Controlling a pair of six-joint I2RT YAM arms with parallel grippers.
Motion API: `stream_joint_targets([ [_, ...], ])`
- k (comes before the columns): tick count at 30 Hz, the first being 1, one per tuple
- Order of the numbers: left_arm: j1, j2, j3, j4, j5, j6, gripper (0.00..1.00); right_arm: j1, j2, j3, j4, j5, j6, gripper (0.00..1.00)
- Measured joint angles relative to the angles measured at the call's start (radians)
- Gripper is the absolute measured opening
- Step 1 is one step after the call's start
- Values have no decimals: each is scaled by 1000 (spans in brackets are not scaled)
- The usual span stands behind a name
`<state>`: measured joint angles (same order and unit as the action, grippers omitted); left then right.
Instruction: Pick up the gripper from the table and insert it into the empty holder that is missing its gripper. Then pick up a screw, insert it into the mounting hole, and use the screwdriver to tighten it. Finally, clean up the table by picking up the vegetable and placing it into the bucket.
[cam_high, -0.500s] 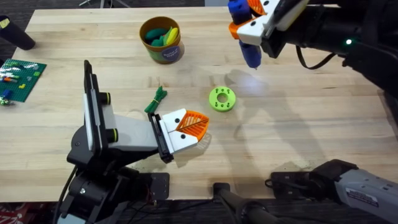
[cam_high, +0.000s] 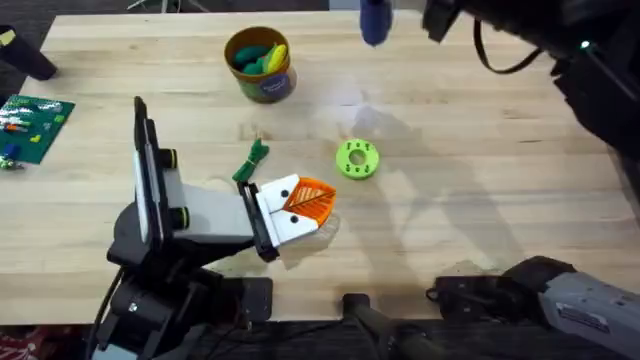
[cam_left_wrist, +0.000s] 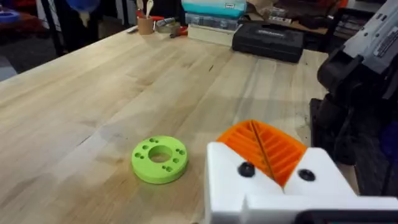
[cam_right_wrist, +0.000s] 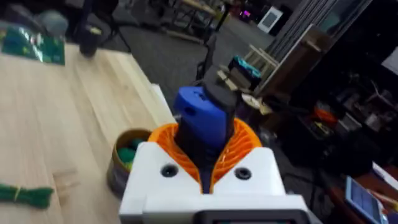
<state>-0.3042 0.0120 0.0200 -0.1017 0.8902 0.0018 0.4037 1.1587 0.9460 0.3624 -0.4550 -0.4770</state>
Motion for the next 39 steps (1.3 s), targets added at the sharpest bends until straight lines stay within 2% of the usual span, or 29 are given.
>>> stream_joint_targets([
  [6, 0, 0, 0, 0, 0, -2, 18, 0, -2, 1, 227, -159, 190, 56],
  [12, 0, 0, 0, 0, 0, -2, 18, 7, -7, 1, 243, -256, 350, 56],
  [19, 0, 0, 0, 0, 0, -2, 18, 59, -7, -14, 279, -278, 414, 56],
  [23, 0, 0, 0, 0, 0, -2, 18, 84, -9, -84, 447, -278, 481, 56],
  [29, 0, 0, 0, 0, 0, -2, 18, 84, -26, -228, 610, -236, 612, 56],
  [39, 0, 0, 0, 0, 0, -2, 18, 84, -26, -264, 637, -215, 830, 56],
])
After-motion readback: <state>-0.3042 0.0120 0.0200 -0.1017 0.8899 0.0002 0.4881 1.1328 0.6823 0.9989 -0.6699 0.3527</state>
